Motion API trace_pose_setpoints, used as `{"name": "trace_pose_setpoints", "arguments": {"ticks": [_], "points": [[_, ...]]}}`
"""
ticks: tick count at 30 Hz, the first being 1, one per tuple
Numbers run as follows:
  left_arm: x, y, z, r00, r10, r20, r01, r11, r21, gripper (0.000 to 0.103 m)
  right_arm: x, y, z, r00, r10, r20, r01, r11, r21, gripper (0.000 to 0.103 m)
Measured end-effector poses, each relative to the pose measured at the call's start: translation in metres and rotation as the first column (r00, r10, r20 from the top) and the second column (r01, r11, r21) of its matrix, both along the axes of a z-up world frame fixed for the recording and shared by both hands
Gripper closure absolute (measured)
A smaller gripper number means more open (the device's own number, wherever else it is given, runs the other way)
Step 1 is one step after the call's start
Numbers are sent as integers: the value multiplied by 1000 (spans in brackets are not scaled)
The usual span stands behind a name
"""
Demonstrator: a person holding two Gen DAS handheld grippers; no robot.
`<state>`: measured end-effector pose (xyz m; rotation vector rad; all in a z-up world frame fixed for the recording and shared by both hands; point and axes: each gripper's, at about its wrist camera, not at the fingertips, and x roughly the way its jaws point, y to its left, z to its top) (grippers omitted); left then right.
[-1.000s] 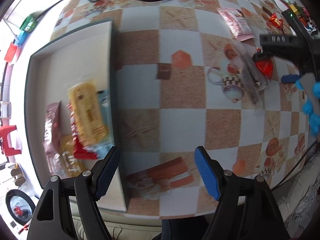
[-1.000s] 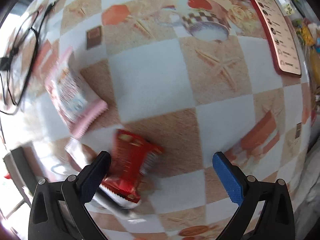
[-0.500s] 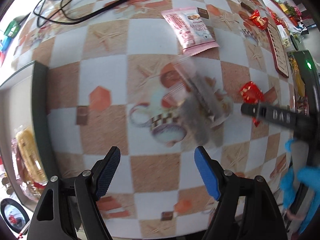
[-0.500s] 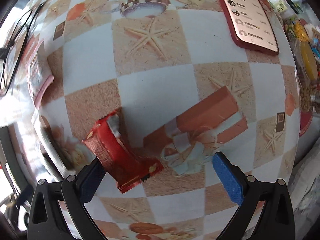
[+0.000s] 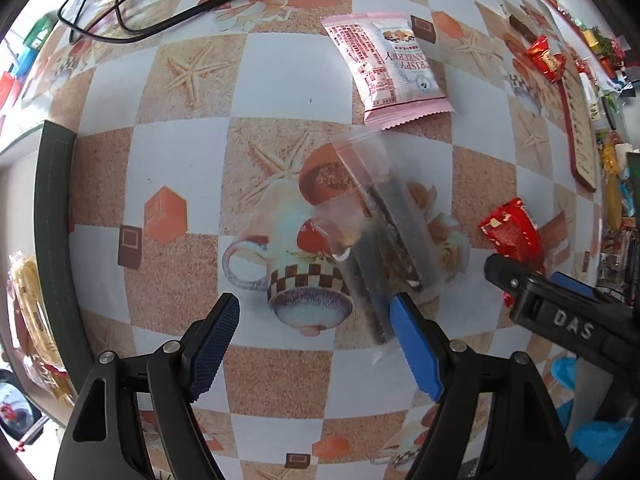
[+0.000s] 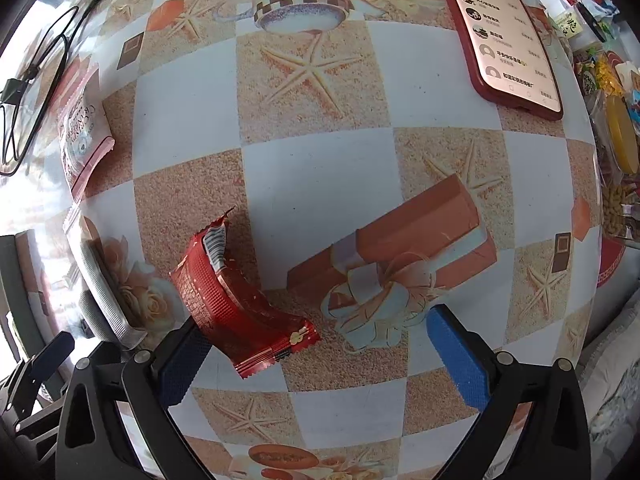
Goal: Organize snacks
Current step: 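Move the left tool to the clear stick packet while the right tool approaches the red candy, then grasp the clear stick packet with the left tool while the right tool grasps the red candy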
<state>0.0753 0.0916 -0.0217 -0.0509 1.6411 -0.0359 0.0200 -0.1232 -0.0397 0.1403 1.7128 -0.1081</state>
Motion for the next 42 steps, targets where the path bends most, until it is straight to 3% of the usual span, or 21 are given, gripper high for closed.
{"name": "trace_pose_setpoints", "arguments": {"ticks": [4, 13, 21, 28, 31, 35, 42], "points": [[6, -5, -10, 1000, -24, -7, 25, 998, 66, 21, -1, 1, -1, 1000, 2, 0, -2, 1000, 0, 0], [20, 0, -11, 998, -40, 43, 37, 997, 70, 18, -2, 3, 5, 1000, 7, 6, -7, 1000, -2, 0], [22, -2, -12, 998, -34, 49, 31, 997, 71, 19, 10, 13, 4, 991, 126, -33, -126, 992, 2, 0], [3, 6, -4, 996, -70, 61, 66, 995, 73, 33, 6, 26, 9, 976, 216, -7, -216, 976, 2, 0], [-1, 18, -4, 996, -66, 64, 62, 996, 67, 31, -2, 38, 13, 963, 267, 39, -267, 964, -8, 0], [-4, 28, -6, 996, -46, 71, 41, 997, 69, 25, -14, 39, 19, 959, 255, 122, -254, 967, -24, 0], [2, 16, -8, 996, -50, 68, 45, 997, 70, 24, -1, 41, 18, 956, 285, 72, -285, 959, -11, 0]]}}
